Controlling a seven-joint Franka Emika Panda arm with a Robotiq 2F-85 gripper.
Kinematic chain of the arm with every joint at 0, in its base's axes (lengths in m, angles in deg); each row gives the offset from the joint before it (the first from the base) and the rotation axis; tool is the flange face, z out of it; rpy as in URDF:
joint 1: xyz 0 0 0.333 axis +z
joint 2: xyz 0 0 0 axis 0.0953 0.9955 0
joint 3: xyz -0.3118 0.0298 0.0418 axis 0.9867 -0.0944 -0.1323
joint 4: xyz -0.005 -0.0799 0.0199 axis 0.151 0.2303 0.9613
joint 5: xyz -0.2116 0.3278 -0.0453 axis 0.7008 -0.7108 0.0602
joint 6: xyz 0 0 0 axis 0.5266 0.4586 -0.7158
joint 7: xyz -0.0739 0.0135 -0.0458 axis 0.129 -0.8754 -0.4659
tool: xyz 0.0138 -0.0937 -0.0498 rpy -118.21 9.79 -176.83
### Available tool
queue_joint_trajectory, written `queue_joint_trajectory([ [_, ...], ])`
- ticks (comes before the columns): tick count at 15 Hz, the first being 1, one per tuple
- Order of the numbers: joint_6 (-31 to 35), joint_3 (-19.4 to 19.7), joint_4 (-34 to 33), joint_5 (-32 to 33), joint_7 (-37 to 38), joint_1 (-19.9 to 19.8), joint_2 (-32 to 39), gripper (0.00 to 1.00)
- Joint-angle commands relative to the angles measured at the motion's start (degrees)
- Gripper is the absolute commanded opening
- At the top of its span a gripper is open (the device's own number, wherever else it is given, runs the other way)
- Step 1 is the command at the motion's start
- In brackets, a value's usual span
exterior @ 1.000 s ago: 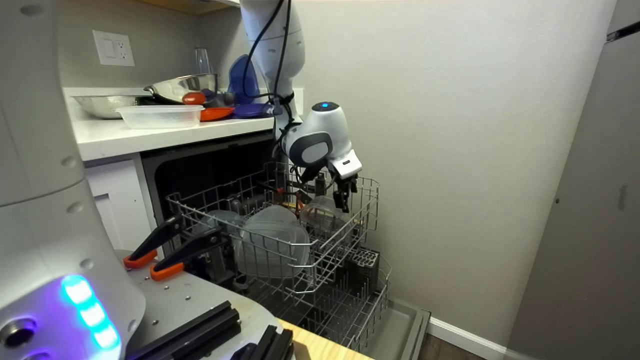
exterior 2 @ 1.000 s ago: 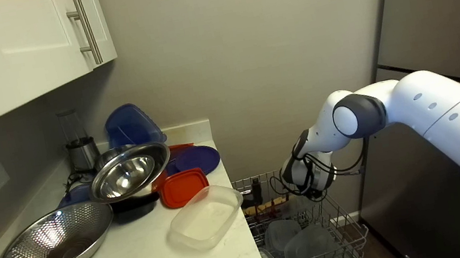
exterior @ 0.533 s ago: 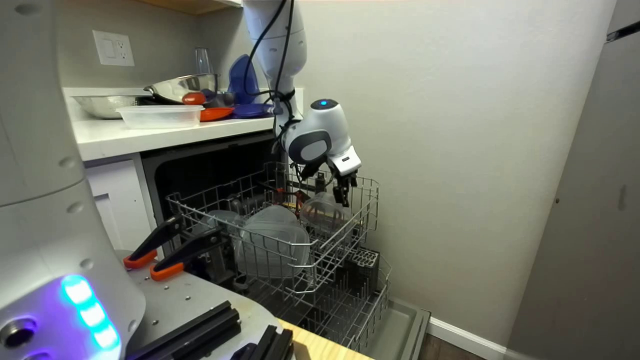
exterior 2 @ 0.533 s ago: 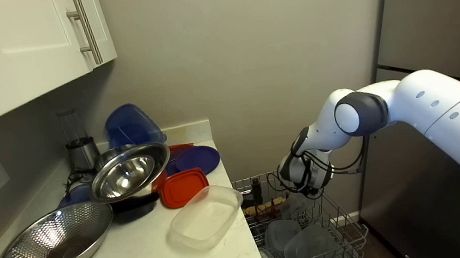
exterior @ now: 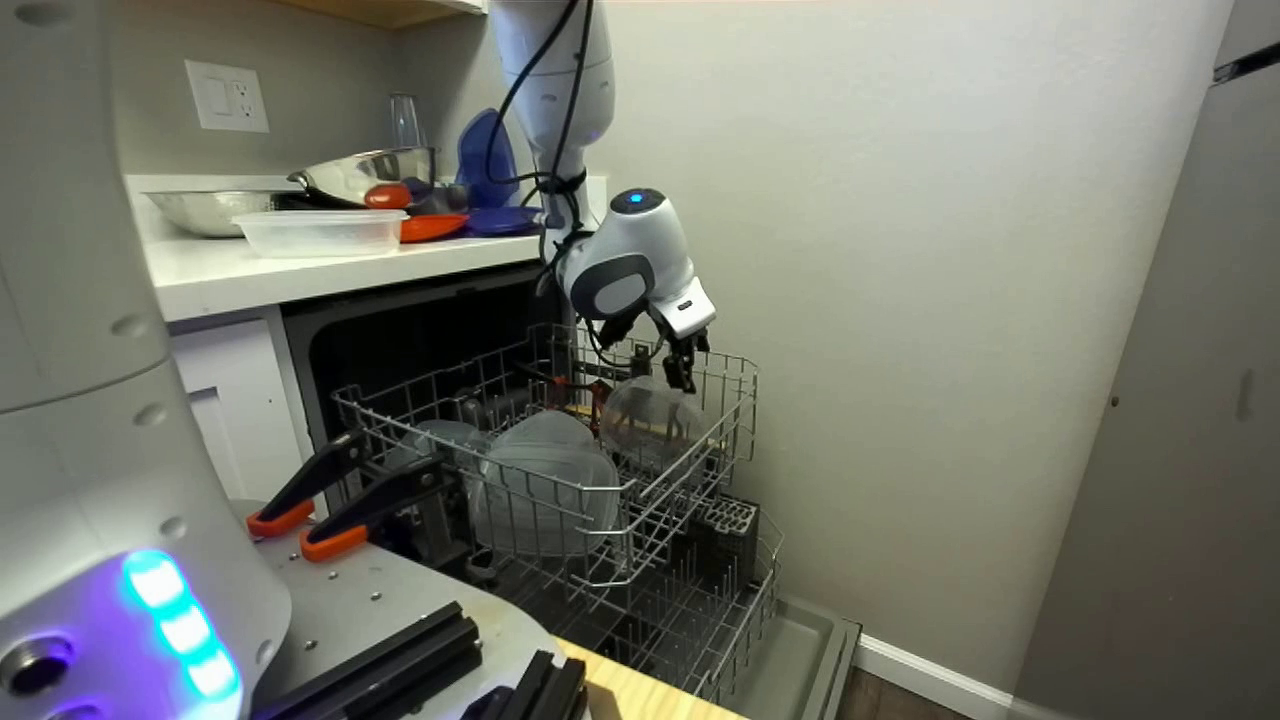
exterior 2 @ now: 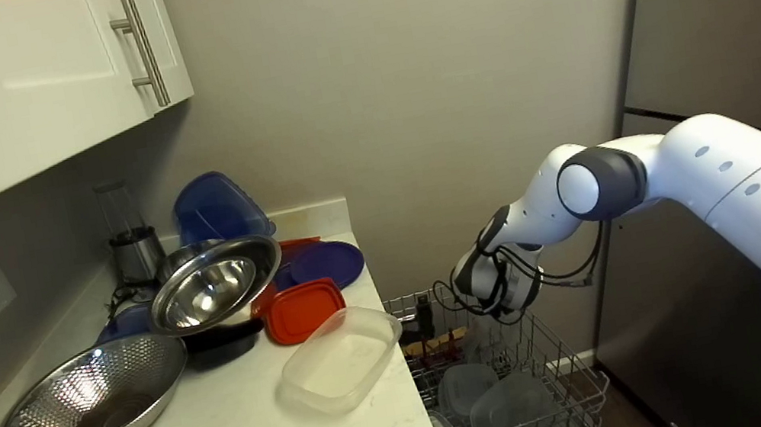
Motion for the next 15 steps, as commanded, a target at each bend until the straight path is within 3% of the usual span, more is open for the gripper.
queue_joint_trajectory([
  [1, 3.5, -6.8, -2.3, 4.2, -1.2, -4.8, 0.9, 1.0],
  [7, 4.4, -12.7, -4.3, 9.8, -0.9, -9.2, 2.6, 1.0],
  [15, 2.9, -13.9, -3.5, 12.1, -0.6, -11.2, 3.1, 1.0],
])
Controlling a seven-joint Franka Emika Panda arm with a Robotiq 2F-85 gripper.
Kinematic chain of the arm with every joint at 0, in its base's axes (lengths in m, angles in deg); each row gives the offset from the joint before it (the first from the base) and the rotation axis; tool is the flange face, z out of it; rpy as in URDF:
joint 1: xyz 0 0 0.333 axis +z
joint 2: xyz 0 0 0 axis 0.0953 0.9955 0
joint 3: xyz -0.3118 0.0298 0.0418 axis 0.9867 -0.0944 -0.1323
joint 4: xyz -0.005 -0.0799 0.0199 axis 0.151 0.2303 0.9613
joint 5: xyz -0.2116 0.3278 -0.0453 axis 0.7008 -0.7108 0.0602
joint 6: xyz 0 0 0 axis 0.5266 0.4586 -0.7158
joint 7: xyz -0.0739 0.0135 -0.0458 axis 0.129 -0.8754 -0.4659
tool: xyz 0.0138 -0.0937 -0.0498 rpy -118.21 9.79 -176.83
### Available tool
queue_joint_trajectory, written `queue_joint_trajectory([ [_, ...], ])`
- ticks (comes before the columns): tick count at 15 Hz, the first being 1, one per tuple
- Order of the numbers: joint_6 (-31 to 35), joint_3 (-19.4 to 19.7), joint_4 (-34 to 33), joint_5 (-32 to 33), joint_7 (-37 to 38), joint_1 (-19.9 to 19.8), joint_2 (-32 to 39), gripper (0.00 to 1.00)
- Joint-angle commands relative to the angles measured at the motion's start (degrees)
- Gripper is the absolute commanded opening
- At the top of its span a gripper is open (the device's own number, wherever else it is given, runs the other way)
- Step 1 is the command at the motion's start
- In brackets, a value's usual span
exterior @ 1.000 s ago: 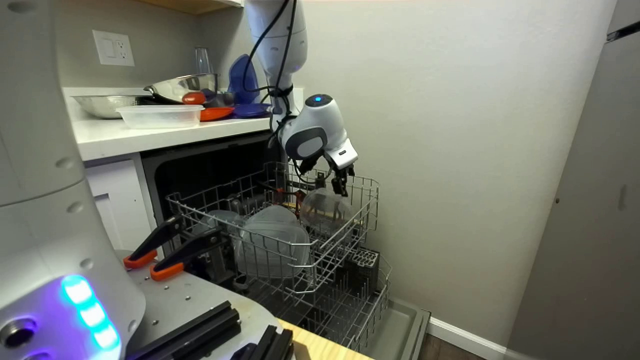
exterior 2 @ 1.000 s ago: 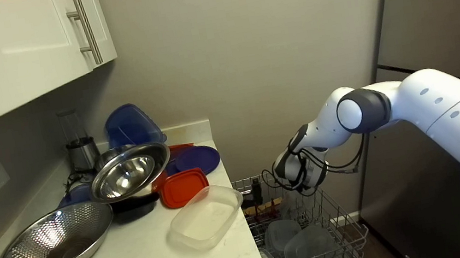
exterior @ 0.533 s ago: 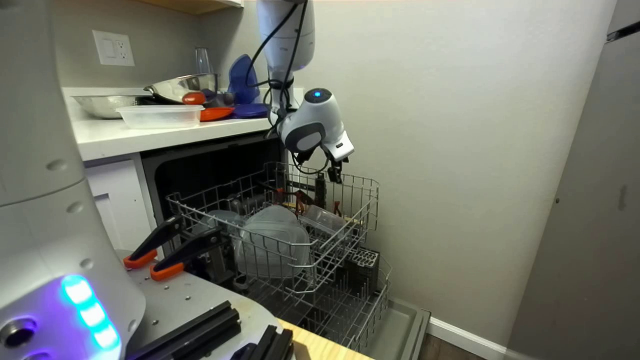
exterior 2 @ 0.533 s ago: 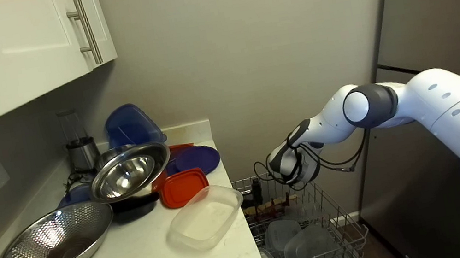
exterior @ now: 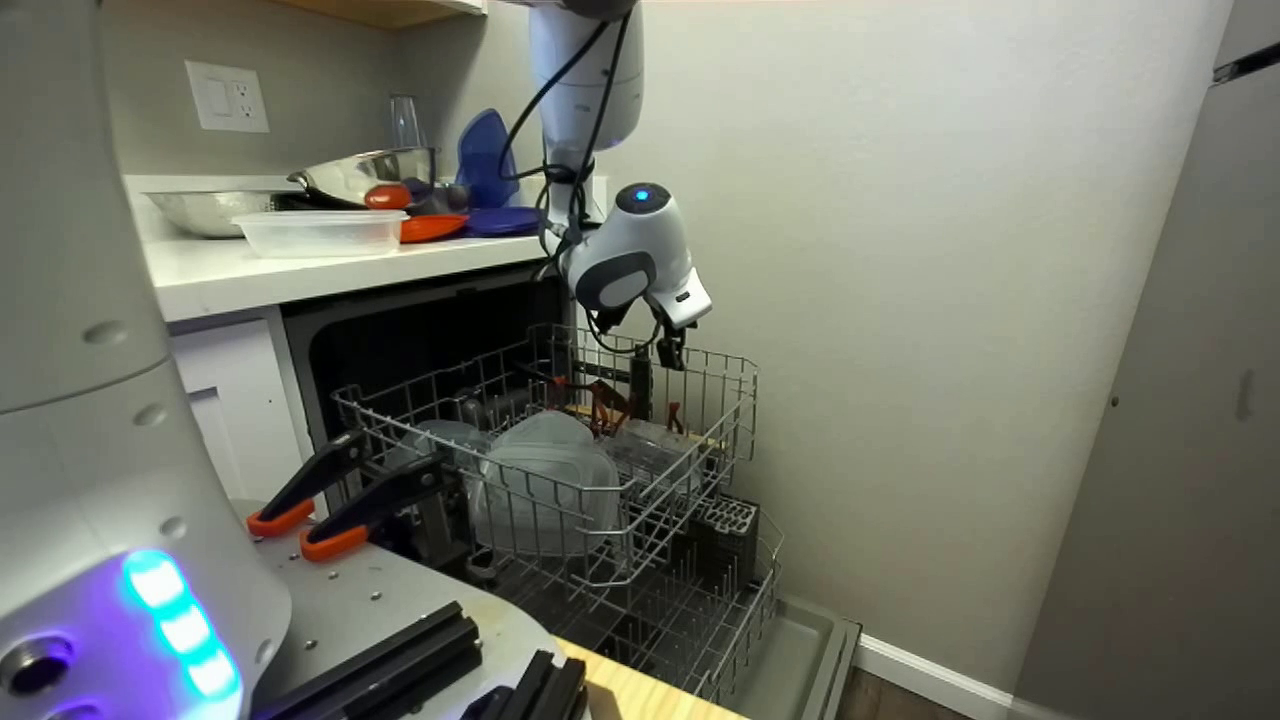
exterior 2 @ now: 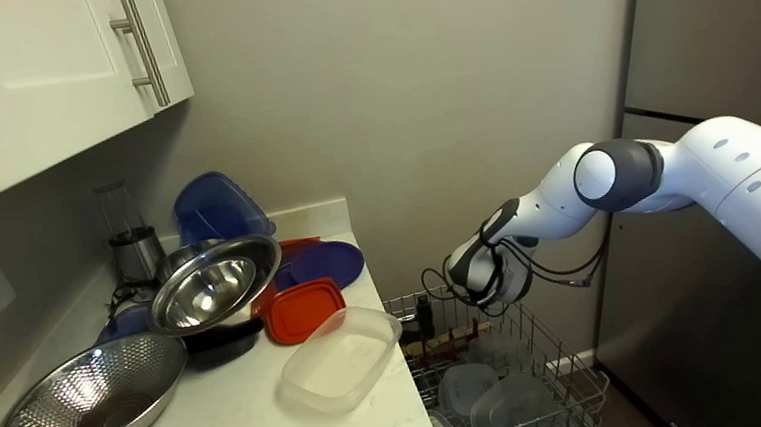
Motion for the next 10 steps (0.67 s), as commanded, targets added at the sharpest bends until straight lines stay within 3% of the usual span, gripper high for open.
queue_joint_trajectory([
  [1, -0.9, 0.0, 1.0, 0.0, -0.6, -0.5, -0.2, 1.0],
  [7, -14.0, 6.2, 4.1, -2.0, -0.3, 2.0, -3.1, 1.0],
  [10, -22.4, 5.9, 5.4, -2.0, 0.0, 1.0, -5.7, 1.0],
])
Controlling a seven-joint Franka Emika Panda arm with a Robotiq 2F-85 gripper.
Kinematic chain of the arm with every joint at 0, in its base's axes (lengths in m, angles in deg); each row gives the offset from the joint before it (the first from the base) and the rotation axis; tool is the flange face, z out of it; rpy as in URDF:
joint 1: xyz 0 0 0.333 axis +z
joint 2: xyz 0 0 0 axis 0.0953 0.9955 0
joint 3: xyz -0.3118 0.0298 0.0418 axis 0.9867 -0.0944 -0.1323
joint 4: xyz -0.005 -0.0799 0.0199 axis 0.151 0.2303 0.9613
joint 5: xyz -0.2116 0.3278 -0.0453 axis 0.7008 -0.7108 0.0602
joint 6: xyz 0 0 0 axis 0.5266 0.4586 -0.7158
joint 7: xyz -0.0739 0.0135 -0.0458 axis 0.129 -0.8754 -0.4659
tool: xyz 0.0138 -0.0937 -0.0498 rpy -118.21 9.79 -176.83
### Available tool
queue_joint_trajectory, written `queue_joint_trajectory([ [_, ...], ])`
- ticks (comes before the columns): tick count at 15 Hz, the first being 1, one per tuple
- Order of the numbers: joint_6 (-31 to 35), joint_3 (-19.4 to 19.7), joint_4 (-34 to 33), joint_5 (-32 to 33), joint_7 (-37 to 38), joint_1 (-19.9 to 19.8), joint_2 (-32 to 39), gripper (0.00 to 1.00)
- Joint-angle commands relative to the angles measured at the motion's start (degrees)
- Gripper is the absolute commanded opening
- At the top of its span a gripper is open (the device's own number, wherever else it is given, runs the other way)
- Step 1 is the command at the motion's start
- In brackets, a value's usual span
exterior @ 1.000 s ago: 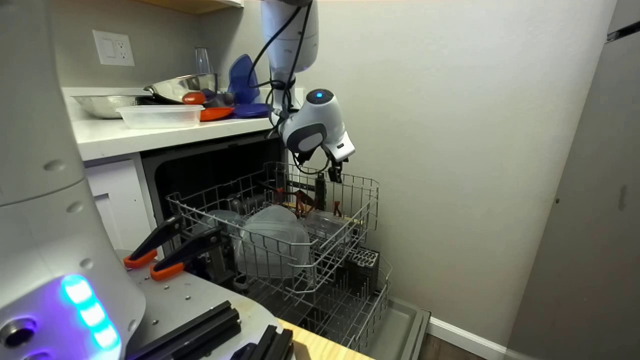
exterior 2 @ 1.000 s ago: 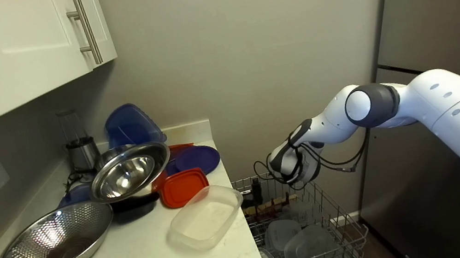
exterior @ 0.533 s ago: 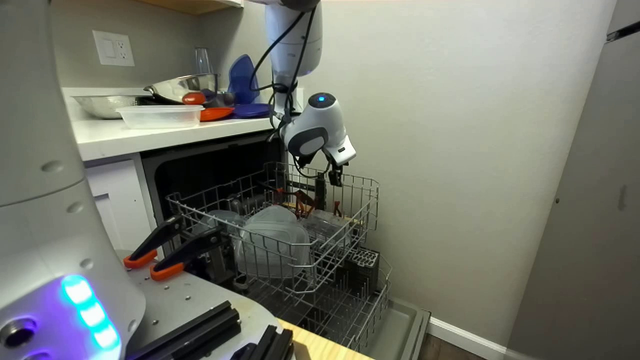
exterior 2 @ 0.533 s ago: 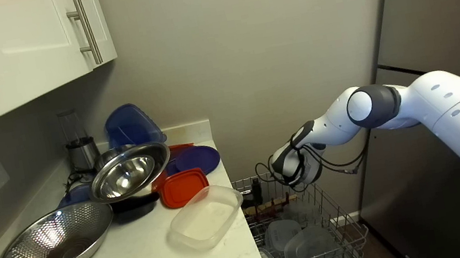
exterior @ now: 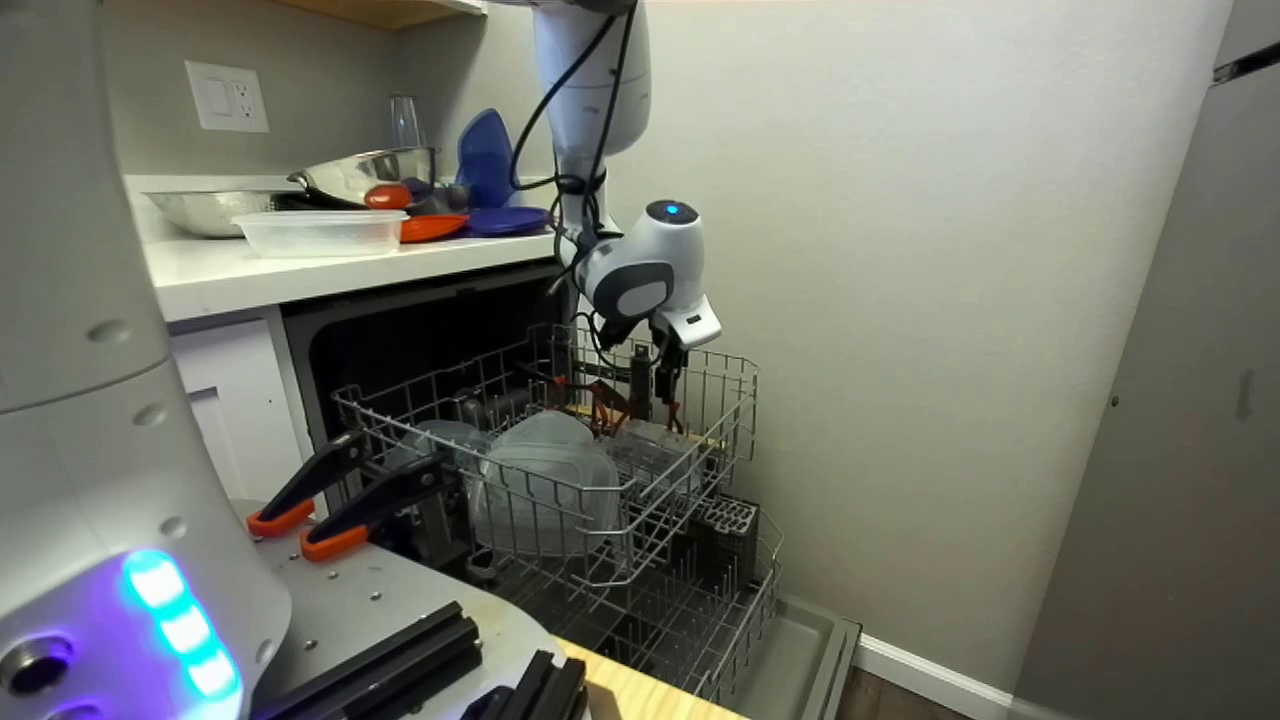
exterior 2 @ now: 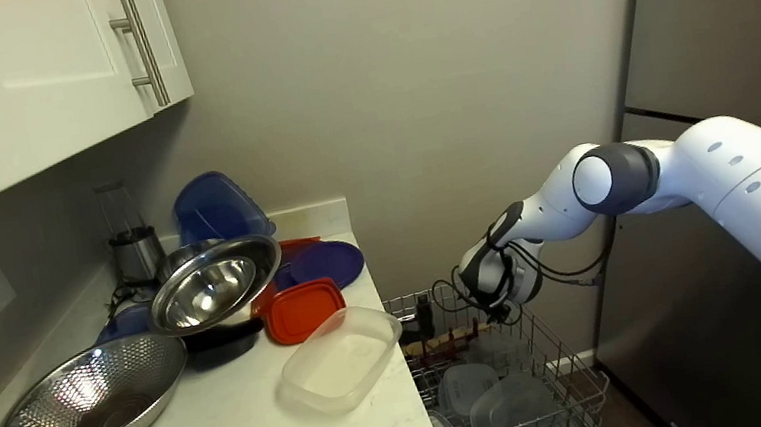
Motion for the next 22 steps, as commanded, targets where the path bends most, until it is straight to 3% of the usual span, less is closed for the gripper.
queue_joint_trajectory([
  [1, -9.6, 0.9, 5.1, -1.9, 0.6, -0.2, -6.3, 1.0],
  [6, -22.0, 9.4, 8.2, -2.0, 9.9, 4.9, -11.5, 1.0],
  [9, -27.4, 12.2, 7.6, -0.7, 13.9, 6.0, -11.2, 1.0],
  [22, -27.6, 13.2, 5.1, -0.2, 15.6, 6.4, -4.4, 1.0],
])
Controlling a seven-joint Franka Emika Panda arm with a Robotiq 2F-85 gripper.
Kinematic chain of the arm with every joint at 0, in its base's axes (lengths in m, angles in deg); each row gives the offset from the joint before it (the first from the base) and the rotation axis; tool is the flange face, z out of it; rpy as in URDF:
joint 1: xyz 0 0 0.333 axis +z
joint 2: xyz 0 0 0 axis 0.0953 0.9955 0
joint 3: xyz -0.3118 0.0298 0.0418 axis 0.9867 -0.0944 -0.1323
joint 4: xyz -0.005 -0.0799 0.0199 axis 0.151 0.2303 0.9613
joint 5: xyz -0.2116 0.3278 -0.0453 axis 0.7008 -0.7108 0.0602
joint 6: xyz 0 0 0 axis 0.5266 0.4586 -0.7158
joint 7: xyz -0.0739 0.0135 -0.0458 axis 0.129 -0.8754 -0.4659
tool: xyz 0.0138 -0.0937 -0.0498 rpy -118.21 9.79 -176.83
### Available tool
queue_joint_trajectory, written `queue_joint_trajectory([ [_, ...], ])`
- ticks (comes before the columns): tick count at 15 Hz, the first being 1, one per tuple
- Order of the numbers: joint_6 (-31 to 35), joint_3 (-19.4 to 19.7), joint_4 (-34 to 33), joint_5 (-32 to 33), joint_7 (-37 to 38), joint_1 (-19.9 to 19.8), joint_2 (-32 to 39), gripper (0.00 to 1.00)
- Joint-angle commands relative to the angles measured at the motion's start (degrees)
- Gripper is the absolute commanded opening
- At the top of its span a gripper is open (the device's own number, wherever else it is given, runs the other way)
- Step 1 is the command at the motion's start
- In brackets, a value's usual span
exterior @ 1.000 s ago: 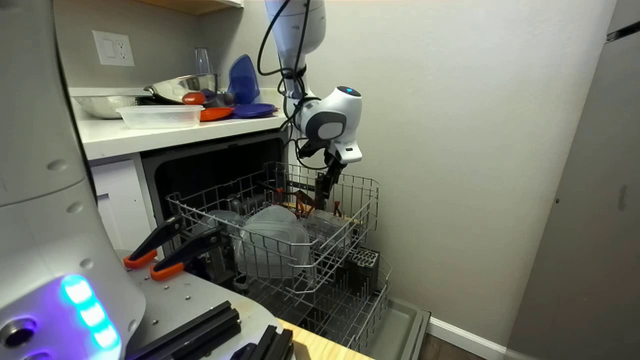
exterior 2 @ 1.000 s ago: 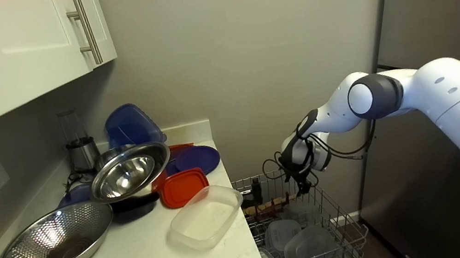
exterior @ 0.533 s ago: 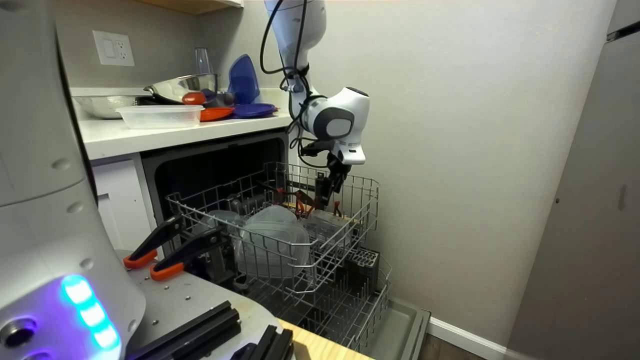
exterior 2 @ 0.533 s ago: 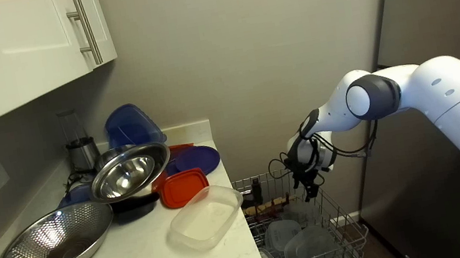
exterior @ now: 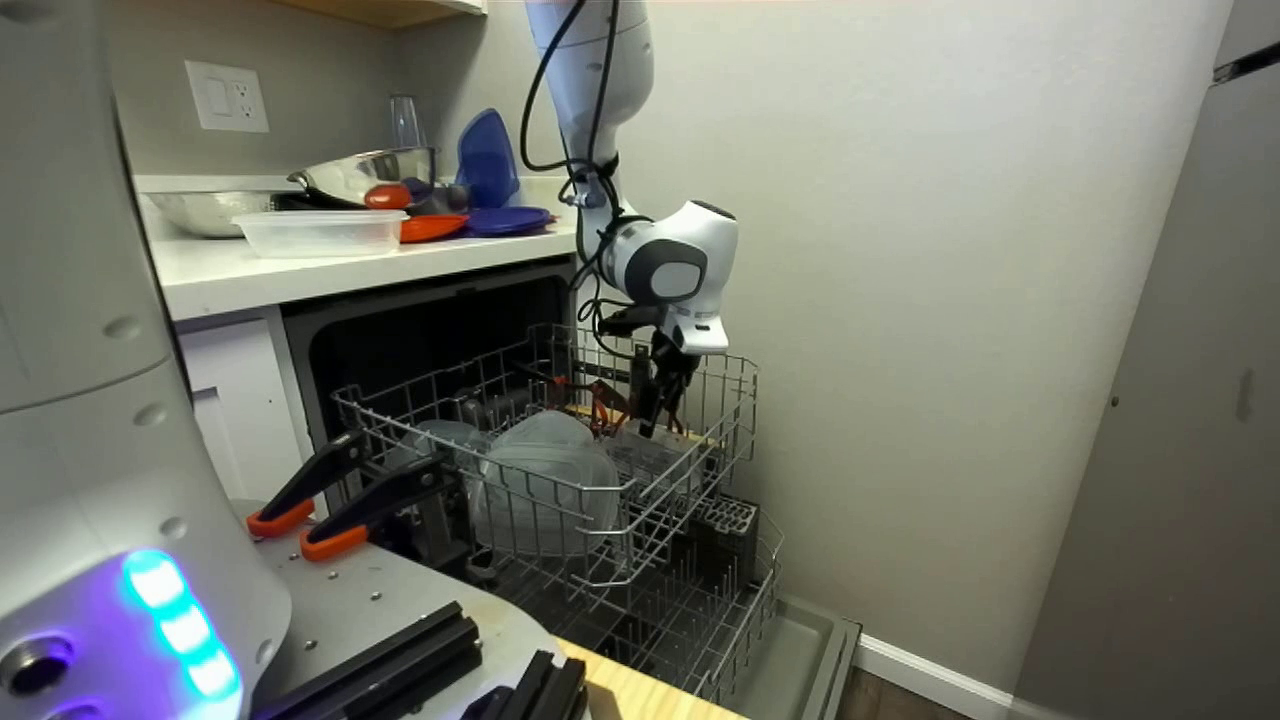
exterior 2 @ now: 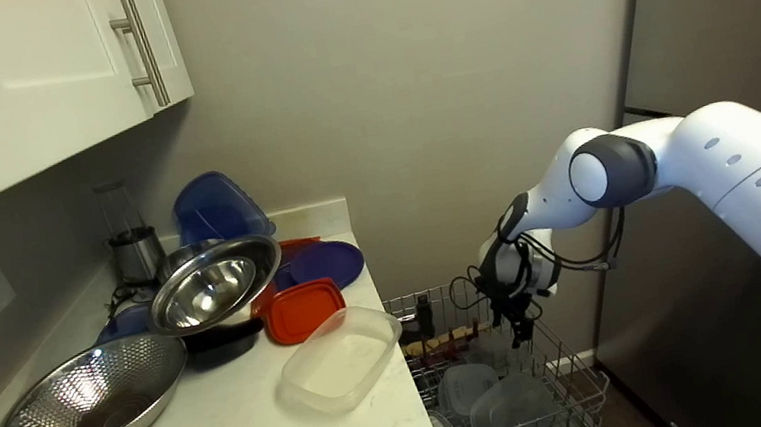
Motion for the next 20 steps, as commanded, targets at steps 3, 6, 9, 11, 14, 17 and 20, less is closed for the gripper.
queue_joint_trajectory([
  [3, 1.5, 0.6, -1.6, 1.4, 1.8, 1.7, 3.5, 1.0],
  [6, 3.4, 0.3, -2.8, 1.8, 1.4, 2.3, 5.0, 1.0],
  [9, 6.7, 0.4, -4.0, 2.7, 1.0, 3.7, 6.6, 1.0],
  [11, 9.1, 1.3, -4.4, 4.2, 1.3, 5.2, 7.3, 1.0],
  [14, 11.7, 2.1, -4.2, 5.8, 1.5, 6.5, 7.5, 1.0],
  [17, 14.4, 2.7, -3.4, 6.8, 1.1, 7.4, 6.7, 1.0],
  [20, 17.6, 3.0, -2.8, 7.4, 0.8, 8.2, 5.9, 1.0],
])
